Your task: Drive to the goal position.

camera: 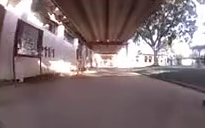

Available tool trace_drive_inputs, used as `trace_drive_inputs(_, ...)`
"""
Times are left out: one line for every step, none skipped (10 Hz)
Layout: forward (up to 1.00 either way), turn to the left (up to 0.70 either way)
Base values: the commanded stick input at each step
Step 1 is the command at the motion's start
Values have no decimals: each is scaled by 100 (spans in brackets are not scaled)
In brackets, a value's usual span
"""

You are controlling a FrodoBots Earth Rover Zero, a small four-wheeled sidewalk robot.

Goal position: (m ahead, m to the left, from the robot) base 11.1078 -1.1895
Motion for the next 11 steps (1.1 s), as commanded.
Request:
trace_drive_inputs(85, 0)
trace_drive_inputs(85, 0)
trace_drive_inputs(85, 0)
trace_drive_inputs(85, 0)
trace_drive_inputs(85, 0)
trace_drive_inputs(85, 0)
trace_drive_inputs(85, 0)
trace_drive_inputs(85, 0)
trace_drive_inputs(85, 0)
trace_drive_inputs(85, 0)
trace_drive_inputs(85, 0)
